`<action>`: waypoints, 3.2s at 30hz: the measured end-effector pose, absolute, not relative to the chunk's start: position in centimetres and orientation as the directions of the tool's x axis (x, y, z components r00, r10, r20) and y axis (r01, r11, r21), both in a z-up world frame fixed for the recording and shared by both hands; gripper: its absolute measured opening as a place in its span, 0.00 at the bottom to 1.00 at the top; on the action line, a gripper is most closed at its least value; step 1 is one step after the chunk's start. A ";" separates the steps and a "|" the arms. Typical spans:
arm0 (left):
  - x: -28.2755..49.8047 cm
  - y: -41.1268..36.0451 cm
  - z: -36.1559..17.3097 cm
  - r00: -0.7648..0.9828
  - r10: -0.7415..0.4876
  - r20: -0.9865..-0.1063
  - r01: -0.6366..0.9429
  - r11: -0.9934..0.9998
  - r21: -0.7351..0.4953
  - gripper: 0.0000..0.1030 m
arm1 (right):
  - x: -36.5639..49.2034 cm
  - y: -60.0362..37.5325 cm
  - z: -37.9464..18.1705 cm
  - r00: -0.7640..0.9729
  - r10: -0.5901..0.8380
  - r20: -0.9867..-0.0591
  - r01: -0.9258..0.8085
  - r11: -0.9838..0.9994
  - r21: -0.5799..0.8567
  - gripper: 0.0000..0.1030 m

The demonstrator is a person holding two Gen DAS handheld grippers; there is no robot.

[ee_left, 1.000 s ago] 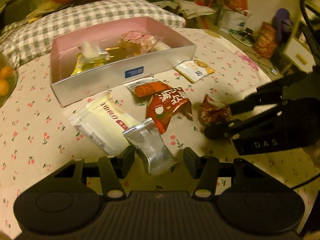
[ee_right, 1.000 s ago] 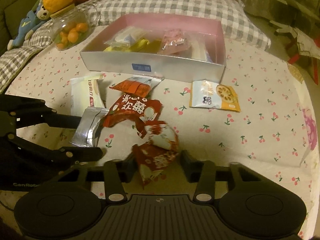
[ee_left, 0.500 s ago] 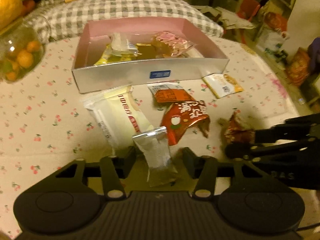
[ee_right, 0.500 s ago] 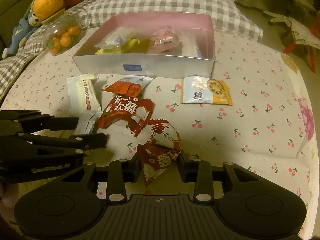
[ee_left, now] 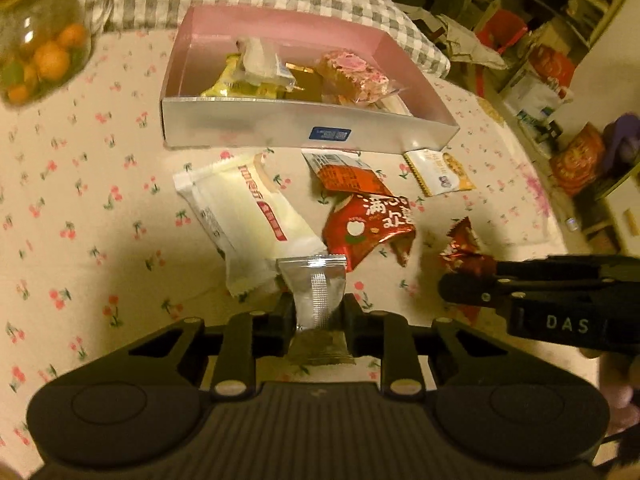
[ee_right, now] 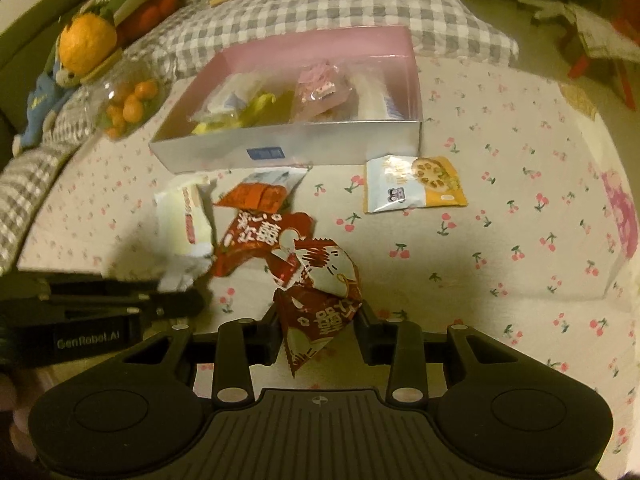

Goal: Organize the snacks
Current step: 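Grasp the silver foil pack with the left tool while the right tool grasps the red candy wrapper, then carry the silver pack and red candy into the pink box and release both, then withdraw both tools from the box and move them toward the remaining snacks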

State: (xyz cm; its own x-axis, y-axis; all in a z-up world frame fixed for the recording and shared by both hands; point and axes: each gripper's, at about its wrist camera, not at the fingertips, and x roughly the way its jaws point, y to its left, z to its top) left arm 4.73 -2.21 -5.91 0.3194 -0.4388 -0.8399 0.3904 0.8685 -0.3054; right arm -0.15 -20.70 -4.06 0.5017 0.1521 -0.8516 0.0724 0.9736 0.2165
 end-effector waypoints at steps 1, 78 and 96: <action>4.8 -2.0 -5.9 0.305 -0.454 -0.837 0.378 0.865 -0.330 0.22 | -0.1 -20.8 -3.9 0.503 0.164 -0.849 0.080 0.969 0.234 0.34; 19.6 -5.2 -1.2 0.535 -0.469 -0.703 0.381 0.876 -0.295 0.68 | 16.1 -26.1 0.2 0.647 0.072 -0.759 0.255 0.918 0.304 0.75; 13.7 -2.5 0.7 0.537 -0.462 -0.706 0.417 0.873 -0.254 0.86 | 10.1 -24.4 3.0 0.652 -0.010 -0.758 0.237 0.953 0.191 0.83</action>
State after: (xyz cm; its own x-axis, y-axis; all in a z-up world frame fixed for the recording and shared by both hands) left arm 13.68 -2.54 0.74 0.5372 -0.4615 -0.7060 0.4167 0.8729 -0.2536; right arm 10.08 -24.38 2.99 0.6520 -0.0102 -0.7582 0.2368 0.9526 0.1908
